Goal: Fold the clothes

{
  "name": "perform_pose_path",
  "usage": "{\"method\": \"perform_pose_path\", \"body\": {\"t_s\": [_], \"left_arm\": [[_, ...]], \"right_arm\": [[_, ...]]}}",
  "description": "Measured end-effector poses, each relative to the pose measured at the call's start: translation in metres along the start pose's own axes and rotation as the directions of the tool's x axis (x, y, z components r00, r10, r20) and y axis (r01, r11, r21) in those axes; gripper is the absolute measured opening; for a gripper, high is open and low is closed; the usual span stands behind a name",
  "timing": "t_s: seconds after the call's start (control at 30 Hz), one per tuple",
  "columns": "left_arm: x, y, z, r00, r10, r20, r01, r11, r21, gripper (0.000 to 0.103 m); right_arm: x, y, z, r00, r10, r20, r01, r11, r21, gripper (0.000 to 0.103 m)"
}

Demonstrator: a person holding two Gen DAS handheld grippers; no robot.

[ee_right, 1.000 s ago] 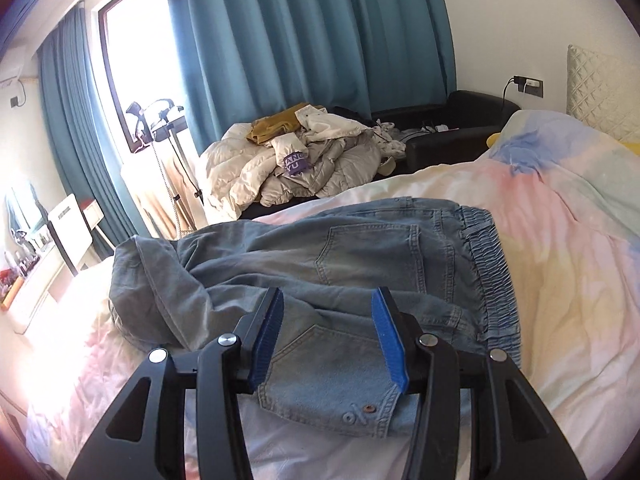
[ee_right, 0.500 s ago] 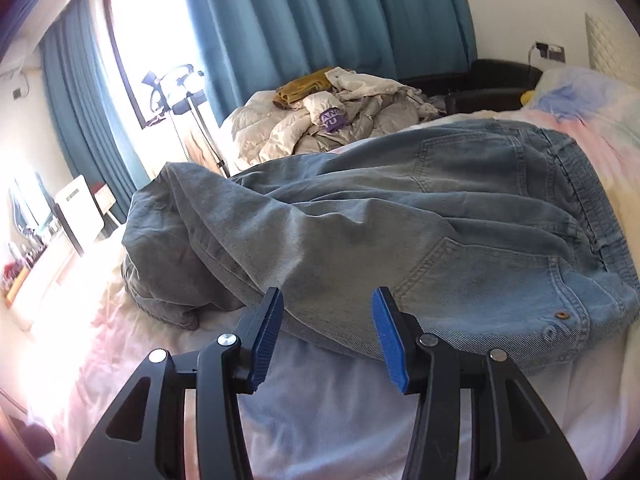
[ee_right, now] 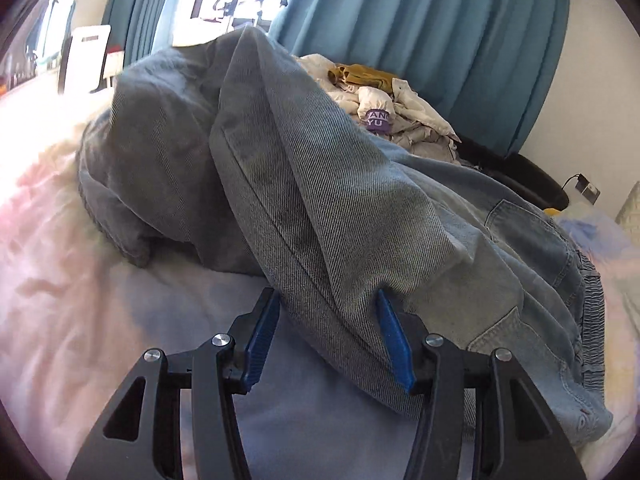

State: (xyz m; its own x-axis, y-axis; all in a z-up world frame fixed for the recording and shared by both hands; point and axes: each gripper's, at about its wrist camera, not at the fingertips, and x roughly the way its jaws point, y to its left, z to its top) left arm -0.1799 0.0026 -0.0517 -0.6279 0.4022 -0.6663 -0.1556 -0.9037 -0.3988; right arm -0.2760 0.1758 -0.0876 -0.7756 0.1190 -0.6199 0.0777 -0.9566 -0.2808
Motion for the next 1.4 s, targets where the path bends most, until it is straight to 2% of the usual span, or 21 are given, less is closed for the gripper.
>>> {"method": "perform_pose_path", "body": {"t_s": [0.03,0.13,0.17,0.37,0.43,0.53,0.6,0.63,0.7,0.87,0.93,0.97,1.03,1.13,1.17,1.27,1.33,1.37,1.4], "left_arm": [[0.0,0.0,-0.001,1.0,0.007,0.002,-0.007,1.0,0.002,0.03],[-0.004,0.001,-0.001,1.0,0.019,0.015,-0.019,1.0,-0.003,0.03],[-0.006,0.002,0.0,1.0,0.019,0.02,-0.019,1.0,-0.01,0.03],[-0.018,0.001,-0.004,0.997,0.042,0.062,-0.038,0.998,-0.057,0.03],[-0.023,0.003,-0.007,0.998,0.018,0.058,-0.012,0.995,-0.099,0.03],[-0.032,-0.001,-0.013,0.998,-0.036,0.054,0.042,0.991,-0.123,0.03],[-0.04,-0.008,-0.017,0.997,-0.021,0.073,0.028,0.994,-0.102,0.03],[-0.045,-0.012,-0.019,0.996,-0.019,0.084,0.027,0.995,-0.094,0.03],[-0.053,-0.017,-0.022,0.995,-0.028,0.095,0.036,0.996,-0.083,0.03],[-0.067,-0.029,-0.031,0.994,-0.025,0.109,0.03,0.998,-0.052,0.03],[-0.071,-0.032,-0.034,0.993,-0.023,0.112,0.027,0.999,-0.037,0.03],[-0.072,-0.034,-0.036,0.993,-0.021,0.113,0.024,0.999,-0.027,0.03],[-0.075,-0.037,-0.039,0.993,-0.02,0.115,0.022,1.0,-0.014,0.03],[-0.076,-0.04,-0.042,0.993,-0.025,0.117,0.025,1.0,-0.001,0.03],[-0.075,-0.041,-0.042,0.993,-0.026,0.116,0.026,1.0,0.005,0.03],[-0.072,-0.041,-0.044,0.993,-0.018,0.117,0.016,1.0,0.014,0.03],[-0.068,-0.039,-0.044,0.994,-0.017,0.108,0.017,1.0,0.004,0.03],[-0.066,-0.039,-0.045,0.995,-0.016,0.103,0.016,1.0,-0.001,0.03],[-0.065,-0.039,-0.046,0.995,-0.015,0.097,0.015,1.0,-0.007,0.03]], "right_arm": [[0.007,-0.004,-0.002,1.0,-0.003,-0.011,0.003,1.0,0.014,0.038],[0.016,-0.027,-0.007,0.999,0.019,-0.035,-0.014,0.992,0.123,0.013],[0.011,-0.032,-0.007,0.999,0.027,-0.026,-0.023,0.989,0.143,0.01],[-0.05,-0.041,-0.003,0.998,0.058,0.032,-0.063,0.98,0.186,0.007],[-0.076,-0.05,-0.005,0.997,0.068,0.035,-0.074,0.975,0.21,0.007],[-0.106,-0.06,-0.019,0.996,0.085,0.001,-0.083,0.969,0.231,0.007],[-0.119,-0.06,-0.036,0.995,0.081,-0.052,-0.068,0.972,0.225,0.006],[-0.121,-0.061,-0.045,0.99,0.108,-0.092,-0.084,0.969,0.233,0.002],[-0.122,-0.058,-0.065,0.964,0.195,-0.18,-0.142,0.951,0.274,0.001],[-0.159,-0.081,-0.062,0.97,0.235,-0.063,-0.19,0.893,0.407,0.001],[-0.175,-0.091,-0.061,0.97,0.243,-0.012,-0.21,0.864,0.457,0.004],[-0.187,-0.105,-0.059,0.977,0.21,0.044,-0.203,0.841,0.502,0.005],[-0.202,-0.139,-0.063,0.981,0.15,0.12,-0.192,0.769,0.61,0.015],[-0.19,-0.193,-0.082,0.988,0.11,0.105,-0.151,0.605,0.782,0.018],[-0.181,-0.211,-0.094,0.991,0.108,0.084,-0.129,0.525,0.841,0.019],[-0.153,-0.256,-0.144,0.99,0.119,0.071,-0.097,0.226,0.969,0.021],[-0.131,-0.274,-0.177,0.982,0.145,0.12,-0.125,0.025,0.992,0.023],[-0.119,-0.278,-0.187,0.979,0.162,0.124,-0.119,-0.037,0.992,0.024],[-0.111,-0.282,-0.192,0.979,0.164,0.125,-0.115,-0.065,0.991,0.024]]}}
